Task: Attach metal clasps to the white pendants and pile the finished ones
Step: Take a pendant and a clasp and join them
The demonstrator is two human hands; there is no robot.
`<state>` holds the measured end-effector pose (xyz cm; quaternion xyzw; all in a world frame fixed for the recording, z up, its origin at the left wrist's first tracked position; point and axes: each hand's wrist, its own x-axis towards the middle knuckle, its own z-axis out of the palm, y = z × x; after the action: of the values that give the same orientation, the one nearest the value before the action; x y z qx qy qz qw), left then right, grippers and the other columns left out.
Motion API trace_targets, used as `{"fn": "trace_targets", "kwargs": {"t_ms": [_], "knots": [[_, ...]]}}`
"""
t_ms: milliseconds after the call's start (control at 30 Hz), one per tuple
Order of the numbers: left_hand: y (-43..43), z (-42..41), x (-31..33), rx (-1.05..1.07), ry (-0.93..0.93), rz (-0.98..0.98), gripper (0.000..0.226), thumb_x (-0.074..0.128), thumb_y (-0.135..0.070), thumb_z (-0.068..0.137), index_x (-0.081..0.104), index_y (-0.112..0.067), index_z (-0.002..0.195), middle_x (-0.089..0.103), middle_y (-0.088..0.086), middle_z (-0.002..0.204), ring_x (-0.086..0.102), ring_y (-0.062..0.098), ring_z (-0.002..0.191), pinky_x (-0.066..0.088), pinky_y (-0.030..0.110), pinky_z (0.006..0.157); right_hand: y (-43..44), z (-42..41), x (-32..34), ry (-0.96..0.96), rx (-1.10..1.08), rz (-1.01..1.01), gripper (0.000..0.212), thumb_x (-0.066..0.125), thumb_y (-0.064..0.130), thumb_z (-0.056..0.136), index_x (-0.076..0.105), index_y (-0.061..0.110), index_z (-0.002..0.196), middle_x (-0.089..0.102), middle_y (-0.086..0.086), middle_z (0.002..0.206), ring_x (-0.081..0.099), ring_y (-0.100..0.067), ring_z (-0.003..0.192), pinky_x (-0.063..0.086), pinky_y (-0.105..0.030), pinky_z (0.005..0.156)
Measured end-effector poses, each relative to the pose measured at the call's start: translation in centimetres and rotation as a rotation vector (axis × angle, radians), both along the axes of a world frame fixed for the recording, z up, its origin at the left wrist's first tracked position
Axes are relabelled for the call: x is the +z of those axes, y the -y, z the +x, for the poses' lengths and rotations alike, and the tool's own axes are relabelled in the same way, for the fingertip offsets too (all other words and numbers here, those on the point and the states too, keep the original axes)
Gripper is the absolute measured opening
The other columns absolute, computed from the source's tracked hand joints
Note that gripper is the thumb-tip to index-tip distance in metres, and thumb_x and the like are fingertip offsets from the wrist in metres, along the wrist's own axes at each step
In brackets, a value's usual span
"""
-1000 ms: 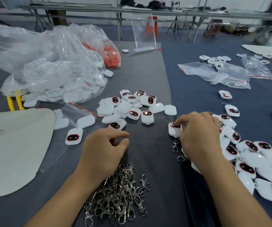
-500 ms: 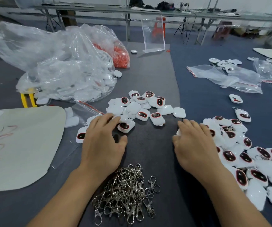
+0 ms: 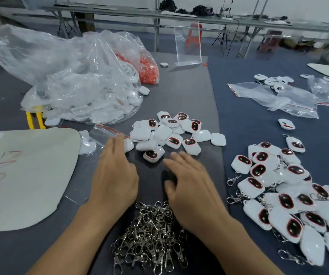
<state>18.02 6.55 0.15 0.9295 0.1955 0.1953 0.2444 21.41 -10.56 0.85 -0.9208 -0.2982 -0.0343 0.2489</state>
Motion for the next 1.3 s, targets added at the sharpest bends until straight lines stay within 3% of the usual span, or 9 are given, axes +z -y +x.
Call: {"fn": "trace_targets", "kwargs": {"t_ms": [167, 300, 367, 467, 667, 800, 933, 1100, 1300], "knots": [[0.7, -0.1, 0.9, -0.034, 0.144, 0.078, 0.079, 0.055, 0.005, 0.084, 0.028, -0.018, 0.155, 0.036, 0.003, 0.158, 0.048, 0.028, 0.132, 0.044, 0.036, 0.092, 0.5, 0.5, -0.7, -0.066, 0.045, 0.088, 0.047, 0.056, 0.029, 0.1, 0.053, 0.032, 0.146, 0.049, 0.016, 0.153, 0.035, -0.003, 0.143, 0.014, -0.012, 0.113], [1.7, -0.8, 2.0, -0.279, 0.343, -0.098, 0.09, 0.075, 0.0, 0.076, 0.037, -0.032, 0.151, 0.045, -0.017, 0.148, 0.046, -0.006, 0.13, 0.034, 0.006, 0.101, 0.6, 0.5, -0.2, -0.418, -0.024, 0.606, 0.034, 0.065, 0.036, 0.09, 0.07, 0.036, 0.124, 0.077, 0.016, 0.105, 0.069, 0.003, 0.093, 0.05, -0.012, 0.085], [2.9, -1.1, 1.6, -0.402, 0.302, -0.178, 0.097, 0.079, -0.001, 0.073, 0.035, -0.037, 0.152, 0.042, -0.022, 0.151, 0.044, -0.004, 0.135, 0.034, 0.007, 0.105, 0.4, 0.5, 0.1, -0.664, 0.021, 0.799, 0.034, 0.068, 0.04, 0.085, 0.07, 0.036, 0.119, 0.078, 0.003, 0.083, 0.067, -0.009, 0.065, 0.055, -0.026, 0.066], [3.6, -1.1, 1.1, -0.463, 0.27, -0.234, 0.102, 0.076, 0.003, 0.07, 0.034, -0.04, 0.153, 0.042, -0.018, 0.152, 0.041, -0.005, 0.138, 0.035, 0.007, 0.106, 0.5, 0.7, 0.2, -0.728, 0.028, 0.773, 0.03, 0.072, 0.031, 0.079, 0.068, 0.036, 0.109, 0.075, 0.001, 0.073, 0.055, -0.012, 0.05, 0.049, -0.029, 0.054], [2.4, -1.1, 1.6, -0.482, 0.236, -0.302, 0.094, 0.085, -0.011, 0.072, 0.042, -0.055, 0.143, 0.063, -0.026, 0.124, 0.062, -0.007, 0.112, 0.054, 0.015, 0.087, 0.8, 1.3, -0.1, -0.712, -0.022, 0.826, 0.02, 0.076, 0.012, 0.084, 0.063, 0.028, 0.087, 0.073, -0.003, 0.073, 0.057, -0.012, 0.051, 0.043, -0.019, 0.045], [0.4, -1.6, 2.2, -0.432, 0.018, -0.312, 0.032, 0.086, -0.024, 0.072, 0.076, -0.039, 0.098, 0.074, -0.019, 0.088, 0.07, -0.002, 0.081, 0.057, 0.023, 0.076, 1.1, 1.7, -0.4, -0.631, -0.082, 0.89, 0.02, 0.076, 0.007, 0.085, 0.066, 0.023, 0.091, 0.072, 0.003, 0.071, 0.054, -0.006, 0.054, 0.041, -0.017, 0.05], [-0.3, -2.7, 3.3, -0.636, -0.354, -0.122, 0.037, 0.075, -0.064, 0.056, 0.076, -0.051, 0.09, 0.062, -0.031, 0.109, 0.06, -0.01, 0.095, 0.041, 0.009, 0.076, 1.3, 1.6, -0.2, -0.619, -0.075, 0.937, 0.017, 0.072, 0.012, 0.081, 0.068, 0.02, 0.096, 0.07, 0.006, 0.07, 0.052, -0.007, 0.056, 0.041, -0.015, 0.052], [0.7, -2.6, 2.4, -0.586, -0.251, -0.203, 0.015, 0.089, -0.036, 0.068, 0.079, -0.044, 0.077, 0.069, -0.018, 0.085, 0.062, 0.005, 0.073, 0.043, 0.015, 0.065, 1.4, 1.3, 0.1, -0.626, -0.054, 0.927, 0.027, 0.065, 0.001, 0.092, 0.067, 0.025, 0.102, 0.076, 0.007, 0.084, 0.063, -0.003, 0.072, 0.048, -0.019, 0.066], [1.3, -2.4, 1.6, -0.392, -0.045, -0.361, 0.016, 0.083, -0.022, 0.08, 0.08, -0.038, 0.081, 0.074, -0.022, 0.075, 0.068, -0.007, 0.073, 0.043, 0.004, 0.068, 1.7, 1.2, 0.8, -0.829, -0.022, 1.101, 0.025, 0.053, -0.001, 0.101, 0.068, 0.018, 0.104, 0.073, 0.009, 0.079, 0.067, -0.004, 0.076, 0.056, -0.023, 0.072]]}}
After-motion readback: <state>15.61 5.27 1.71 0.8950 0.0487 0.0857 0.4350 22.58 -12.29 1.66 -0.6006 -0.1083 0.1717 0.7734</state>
